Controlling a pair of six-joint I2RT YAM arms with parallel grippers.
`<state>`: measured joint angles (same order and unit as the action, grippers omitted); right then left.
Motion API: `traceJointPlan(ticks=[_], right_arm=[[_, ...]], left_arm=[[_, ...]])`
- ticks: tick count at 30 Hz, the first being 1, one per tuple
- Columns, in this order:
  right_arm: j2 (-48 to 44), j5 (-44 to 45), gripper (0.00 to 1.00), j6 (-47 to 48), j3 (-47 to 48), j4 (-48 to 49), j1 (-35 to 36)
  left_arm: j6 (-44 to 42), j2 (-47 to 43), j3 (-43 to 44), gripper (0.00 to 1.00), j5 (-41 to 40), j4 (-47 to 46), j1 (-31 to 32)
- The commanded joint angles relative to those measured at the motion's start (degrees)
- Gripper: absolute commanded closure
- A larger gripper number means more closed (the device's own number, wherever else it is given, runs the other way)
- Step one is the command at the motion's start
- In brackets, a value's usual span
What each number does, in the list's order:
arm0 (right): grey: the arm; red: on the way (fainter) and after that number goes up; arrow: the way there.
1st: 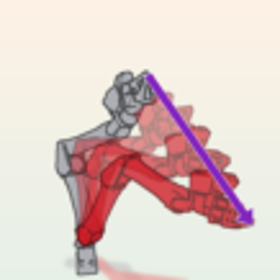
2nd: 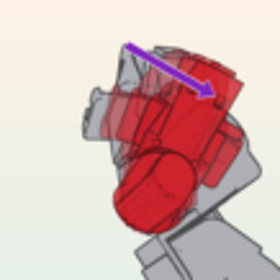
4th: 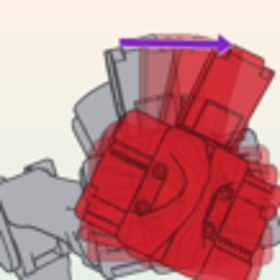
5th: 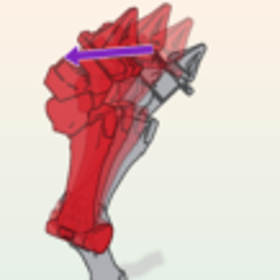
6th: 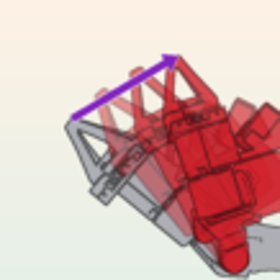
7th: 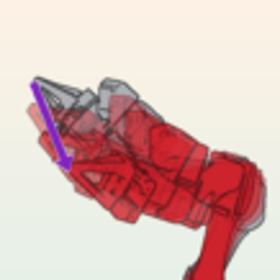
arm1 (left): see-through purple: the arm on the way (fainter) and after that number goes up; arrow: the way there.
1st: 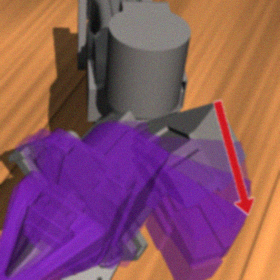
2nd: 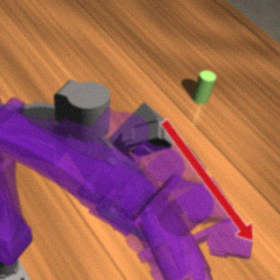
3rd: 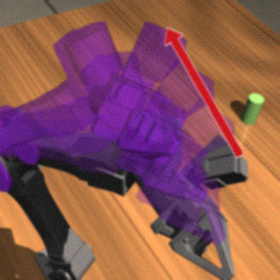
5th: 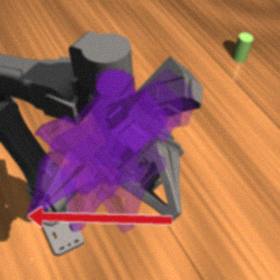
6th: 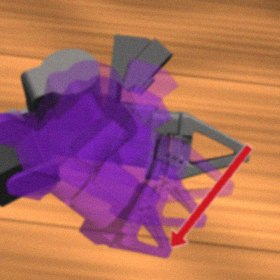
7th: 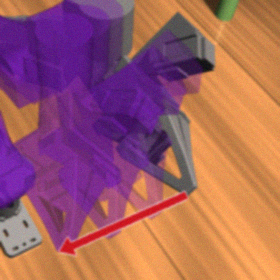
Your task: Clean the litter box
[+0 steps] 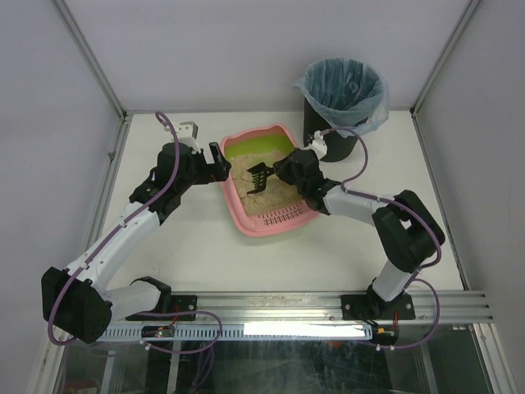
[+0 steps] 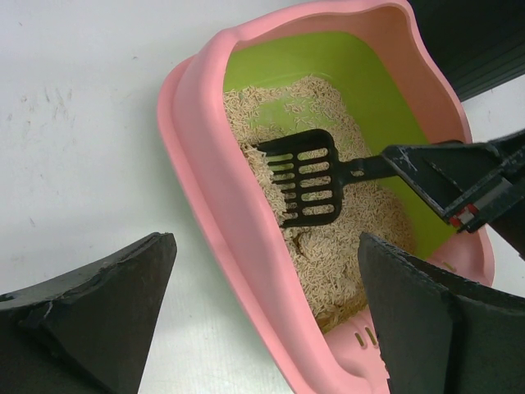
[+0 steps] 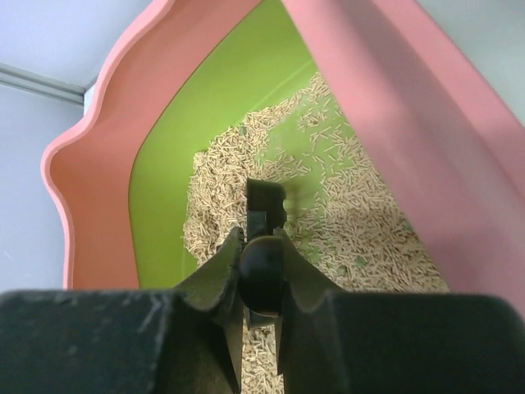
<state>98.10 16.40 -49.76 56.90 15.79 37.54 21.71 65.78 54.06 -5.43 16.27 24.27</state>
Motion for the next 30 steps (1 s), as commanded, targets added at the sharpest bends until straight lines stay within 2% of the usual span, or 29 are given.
traceJointPlan(ticks=[1, 9, 17, 24, 30], right_arm=[[-7.01, 5.75, 1.0, -1.56, -6.64, 6.09, 0.94], [-14.27, 10.92, 1.0, -6.33, -15.31, 16.48, 0.88], [-20.44, 12.83, 1.0, -9.07, -20.3, 20.65, -0.25], [-24.31, 5.19, 1.0, -16.12, -26.01, 25.0, -5.46], [-25.12, -8.89, 1.0, -24.43, -32.18, 32.89, -13.74]], left_arm=[[0.36, -1.01, 0.2, 0.01, 0.86, -3.26, -0.63], [0.42, -0.96, 0.25, 0.01, 0.95, -3.26, -0.61], [0.51, -1.0, 0.23, 0.01, 1.03, -3.24, -0.63], [0.43, -1.27, 0.15, 0.01, 0.6, -3.25, -0.61], [0.33, -1.35, 0.17, 0.01, 0.63, -3.26, -0.63]])
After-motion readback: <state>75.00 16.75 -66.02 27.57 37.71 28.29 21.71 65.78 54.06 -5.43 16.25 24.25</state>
